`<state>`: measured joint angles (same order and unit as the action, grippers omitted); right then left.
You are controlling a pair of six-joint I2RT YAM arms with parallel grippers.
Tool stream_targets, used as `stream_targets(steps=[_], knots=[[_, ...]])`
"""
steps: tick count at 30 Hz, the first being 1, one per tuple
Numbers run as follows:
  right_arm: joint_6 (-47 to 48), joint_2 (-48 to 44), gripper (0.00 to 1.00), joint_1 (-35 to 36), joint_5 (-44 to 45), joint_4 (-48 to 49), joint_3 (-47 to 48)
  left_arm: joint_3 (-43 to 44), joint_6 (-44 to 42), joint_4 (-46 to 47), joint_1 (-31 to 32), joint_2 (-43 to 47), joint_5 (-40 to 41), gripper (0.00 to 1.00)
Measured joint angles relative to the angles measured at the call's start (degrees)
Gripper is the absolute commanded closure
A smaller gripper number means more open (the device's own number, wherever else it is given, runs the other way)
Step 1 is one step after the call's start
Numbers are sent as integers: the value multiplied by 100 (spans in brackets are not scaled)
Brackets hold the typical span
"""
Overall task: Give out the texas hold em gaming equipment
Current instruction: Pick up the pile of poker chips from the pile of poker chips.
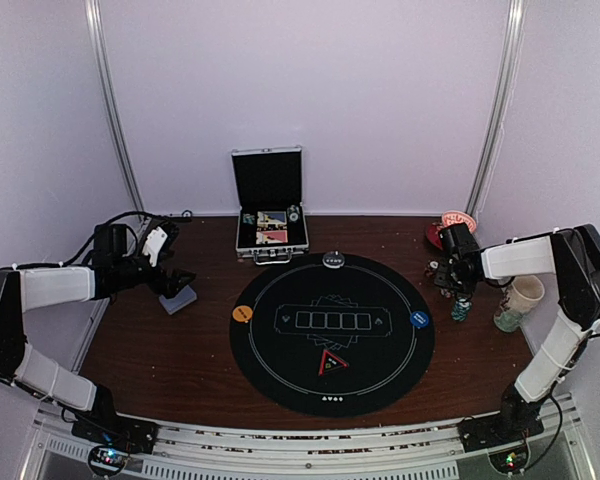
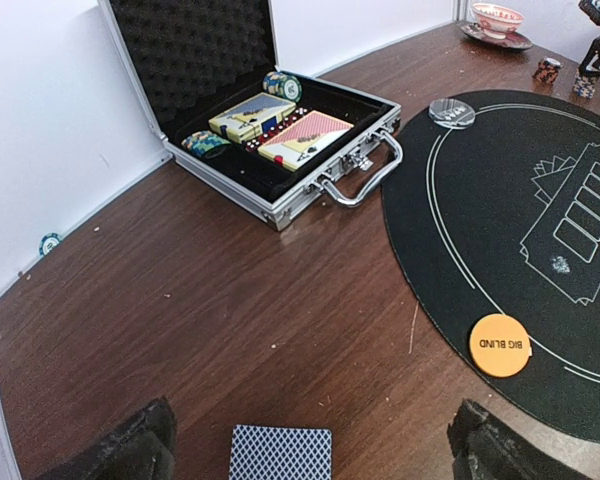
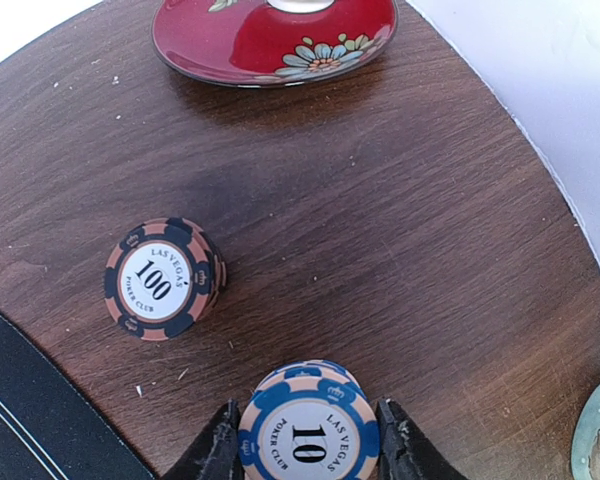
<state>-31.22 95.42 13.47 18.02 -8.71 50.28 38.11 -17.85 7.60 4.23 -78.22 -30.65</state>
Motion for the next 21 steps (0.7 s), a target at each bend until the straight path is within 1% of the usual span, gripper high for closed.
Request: stream_targets(steps=[10,21], knots=[[-2,-66,59,0,4,0,0,0,9,4,0,0,2,2],[-2,-422,61,2,-11,87,-37,0,37,4,0,0,4,2]])
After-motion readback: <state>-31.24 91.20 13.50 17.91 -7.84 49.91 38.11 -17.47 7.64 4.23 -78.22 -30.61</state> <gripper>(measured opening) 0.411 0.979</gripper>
